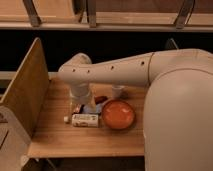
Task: Place the pepper in the ceramic bowl
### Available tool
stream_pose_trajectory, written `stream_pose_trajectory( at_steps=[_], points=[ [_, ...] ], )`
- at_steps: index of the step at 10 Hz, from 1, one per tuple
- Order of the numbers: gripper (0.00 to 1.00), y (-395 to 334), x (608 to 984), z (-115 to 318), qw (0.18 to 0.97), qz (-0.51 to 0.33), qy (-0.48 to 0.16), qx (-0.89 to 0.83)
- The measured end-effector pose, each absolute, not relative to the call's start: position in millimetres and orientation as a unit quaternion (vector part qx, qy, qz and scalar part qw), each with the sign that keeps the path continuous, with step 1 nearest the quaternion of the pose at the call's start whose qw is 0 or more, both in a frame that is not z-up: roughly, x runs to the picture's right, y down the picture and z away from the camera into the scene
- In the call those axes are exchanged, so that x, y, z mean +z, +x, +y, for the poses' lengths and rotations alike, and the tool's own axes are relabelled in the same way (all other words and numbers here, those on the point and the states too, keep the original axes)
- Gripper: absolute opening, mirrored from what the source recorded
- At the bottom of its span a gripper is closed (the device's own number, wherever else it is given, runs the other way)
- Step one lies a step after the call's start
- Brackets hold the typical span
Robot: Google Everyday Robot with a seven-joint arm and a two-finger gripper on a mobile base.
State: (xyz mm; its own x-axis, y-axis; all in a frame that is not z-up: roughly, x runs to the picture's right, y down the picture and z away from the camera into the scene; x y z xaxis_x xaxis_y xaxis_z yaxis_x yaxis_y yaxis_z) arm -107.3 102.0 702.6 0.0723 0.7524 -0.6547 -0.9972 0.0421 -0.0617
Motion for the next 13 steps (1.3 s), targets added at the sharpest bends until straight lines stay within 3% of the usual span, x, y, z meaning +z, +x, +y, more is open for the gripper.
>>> stream_pose_trajectory(
  at_steps=[10, 11, 13],
  points=[
    [0.65, -108, 704, 98, 0.685, 0.227, -0.262, 0.640],
    [0.65, -108, 707, 88, 0.688, 0.211, -0.260, 0.644],
    [0.65, -85, 723, 25, 0.691, 0.135, -0.228, 0.672]
  ],
)
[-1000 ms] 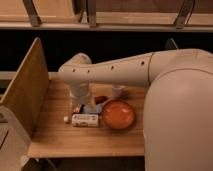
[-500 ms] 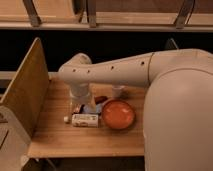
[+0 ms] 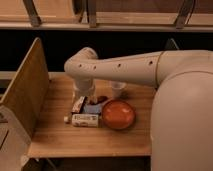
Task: Place the pepper in the ceramic bowl
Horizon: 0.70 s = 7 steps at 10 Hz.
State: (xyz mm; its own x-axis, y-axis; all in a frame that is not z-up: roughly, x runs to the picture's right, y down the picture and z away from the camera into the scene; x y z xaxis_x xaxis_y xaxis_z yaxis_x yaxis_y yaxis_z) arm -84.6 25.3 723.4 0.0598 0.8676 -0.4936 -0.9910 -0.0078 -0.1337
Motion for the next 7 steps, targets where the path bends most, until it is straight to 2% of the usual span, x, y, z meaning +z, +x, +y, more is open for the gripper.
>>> stream_pose_trajectory(
  at_steps=[3, 7],
  points=[
    [0.65, -31, 733, -37, 0.678, 0.069, -0.173, 0.711],
    [0.65, -33, 733, -40, 0.672, 0.064, -0.173, 0.717]
  ],
)
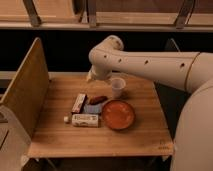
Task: Place the pepper in the ceramic bowl
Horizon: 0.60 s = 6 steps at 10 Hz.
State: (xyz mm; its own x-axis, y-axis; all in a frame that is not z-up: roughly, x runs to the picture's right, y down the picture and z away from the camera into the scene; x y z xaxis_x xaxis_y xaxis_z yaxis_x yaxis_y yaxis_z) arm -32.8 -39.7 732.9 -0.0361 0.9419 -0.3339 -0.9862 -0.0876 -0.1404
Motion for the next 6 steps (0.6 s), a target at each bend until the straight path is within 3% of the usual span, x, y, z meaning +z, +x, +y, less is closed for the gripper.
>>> stream_pose_trajectory(
  at_steps=[6],
  points=[
    [0.65, -16, 763, -46, 0.512, 0.102, -0.161, 0.837]
  ],
)
